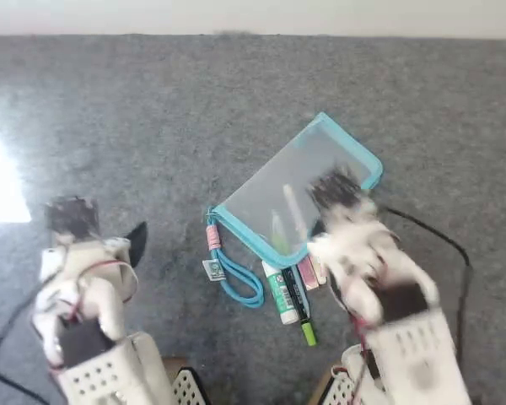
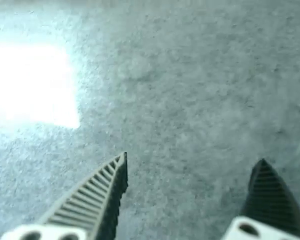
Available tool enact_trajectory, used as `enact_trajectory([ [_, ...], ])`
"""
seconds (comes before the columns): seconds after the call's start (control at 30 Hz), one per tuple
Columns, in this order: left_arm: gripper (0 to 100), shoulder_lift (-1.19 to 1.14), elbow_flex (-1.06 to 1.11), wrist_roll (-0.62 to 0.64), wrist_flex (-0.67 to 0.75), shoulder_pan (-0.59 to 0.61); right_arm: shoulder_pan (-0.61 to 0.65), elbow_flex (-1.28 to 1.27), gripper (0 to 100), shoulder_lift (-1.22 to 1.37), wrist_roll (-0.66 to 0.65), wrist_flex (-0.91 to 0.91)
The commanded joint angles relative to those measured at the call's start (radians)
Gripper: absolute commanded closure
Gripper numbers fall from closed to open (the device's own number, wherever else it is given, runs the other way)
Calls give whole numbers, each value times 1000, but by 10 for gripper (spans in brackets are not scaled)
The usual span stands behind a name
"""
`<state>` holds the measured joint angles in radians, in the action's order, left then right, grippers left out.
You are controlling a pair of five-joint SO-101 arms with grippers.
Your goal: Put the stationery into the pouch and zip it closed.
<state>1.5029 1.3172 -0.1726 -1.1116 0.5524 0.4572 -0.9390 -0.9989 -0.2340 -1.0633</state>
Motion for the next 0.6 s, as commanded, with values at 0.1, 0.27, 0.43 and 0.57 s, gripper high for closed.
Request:
enact_trajectory([
  [0.1,633,-872,-665,-2,-118,178,255,350,917,547,160,31],
  [0.27,666,-1320,-1079,2,-261,292,331,511,807,759,327,77],
  [0.43,677,-1498,-1322,14,-292,405,394,557,782,909,559,200],
  [0.57,664,-1531,-1377,11,-288,425,478,557,782,1006,605,335],
])
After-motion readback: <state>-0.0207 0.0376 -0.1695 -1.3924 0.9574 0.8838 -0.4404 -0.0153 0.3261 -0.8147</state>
